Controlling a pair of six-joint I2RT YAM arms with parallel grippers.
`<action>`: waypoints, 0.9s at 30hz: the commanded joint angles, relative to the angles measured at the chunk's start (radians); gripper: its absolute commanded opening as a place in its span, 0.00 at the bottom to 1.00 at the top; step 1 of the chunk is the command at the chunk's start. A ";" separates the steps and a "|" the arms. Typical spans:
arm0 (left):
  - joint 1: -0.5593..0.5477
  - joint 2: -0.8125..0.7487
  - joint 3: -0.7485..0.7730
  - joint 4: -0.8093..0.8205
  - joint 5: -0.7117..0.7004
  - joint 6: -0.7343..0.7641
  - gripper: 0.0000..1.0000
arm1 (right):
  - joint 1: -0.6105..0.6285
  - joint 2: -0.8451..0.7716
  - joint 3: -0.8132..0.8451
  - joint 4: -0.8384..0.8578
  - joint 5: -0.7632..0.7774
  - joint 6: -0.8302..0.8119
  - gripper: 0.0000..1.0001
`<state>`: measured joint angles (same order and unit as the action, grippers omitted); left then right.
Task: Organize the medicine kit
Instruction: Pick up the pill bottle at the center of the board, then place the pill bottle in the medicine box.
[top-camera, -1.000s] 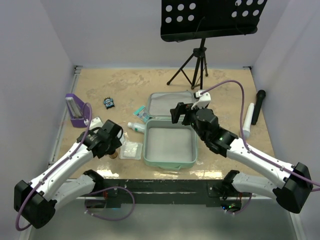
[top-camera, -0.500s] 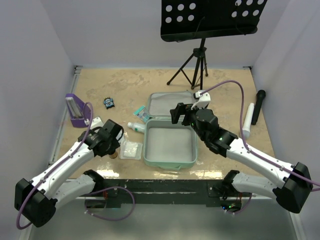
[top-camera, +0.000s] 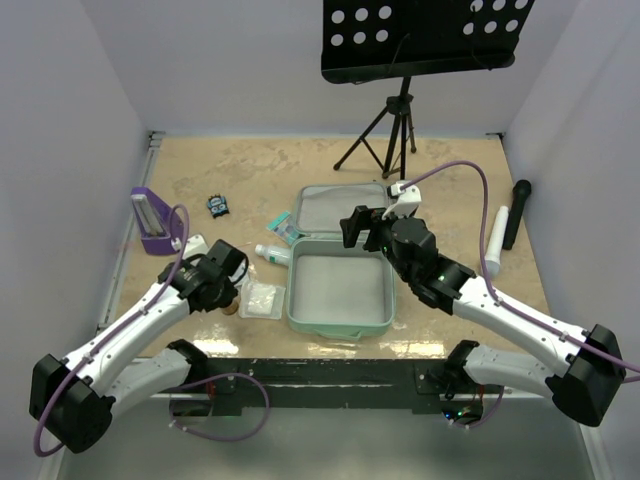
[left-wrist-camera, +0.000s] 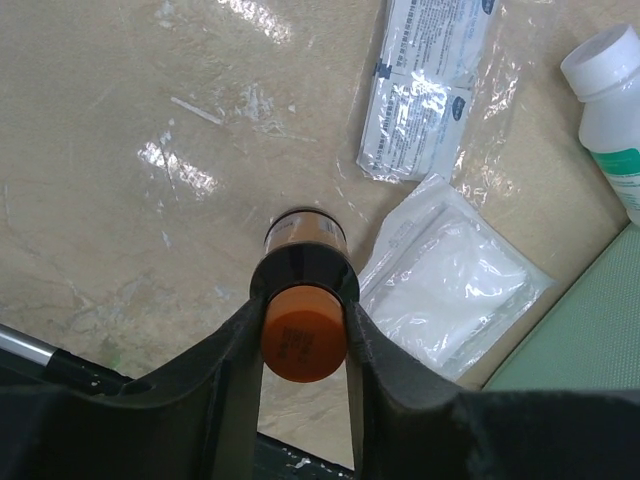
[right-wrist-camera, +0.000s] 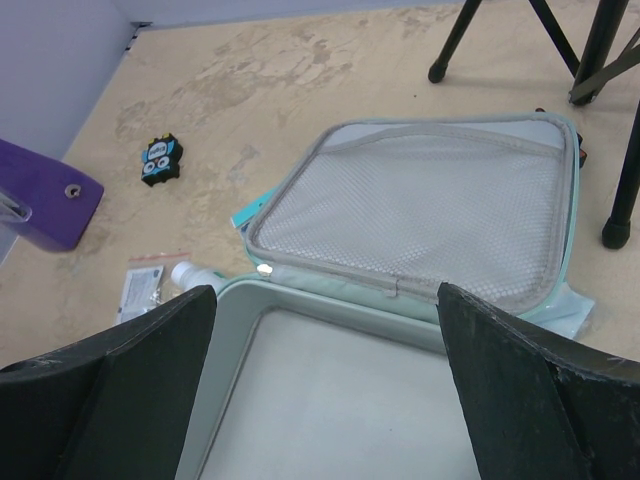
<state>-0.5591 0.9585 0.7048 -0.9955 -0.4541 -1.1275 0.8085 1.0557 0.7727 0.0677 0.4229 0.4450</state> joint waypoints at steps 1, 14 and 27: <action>-0.004 -0.012 -0.008 0.024 0.005 0.003 0.23 | 0.000 -0.014 -0.006 0.014 -0.010 0.008 0.97; -0.004 -0.173 0.220 0.063 -0.075 0.150 0.00 | -0.002 -0.003 0.002 0.024 -0.021 0.004 0.97; -0.096 0.081 0.410 0.451 0.449 0.483 0.00 | 0.000 -0.028 0.028 -0.012 -0.010 0.008 0.97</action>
<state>-0.6174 0.9733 1.0119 -0.6865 -0.1806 -0.7727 0.8085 1.0550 0.7723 0.0597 0.4088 0.4450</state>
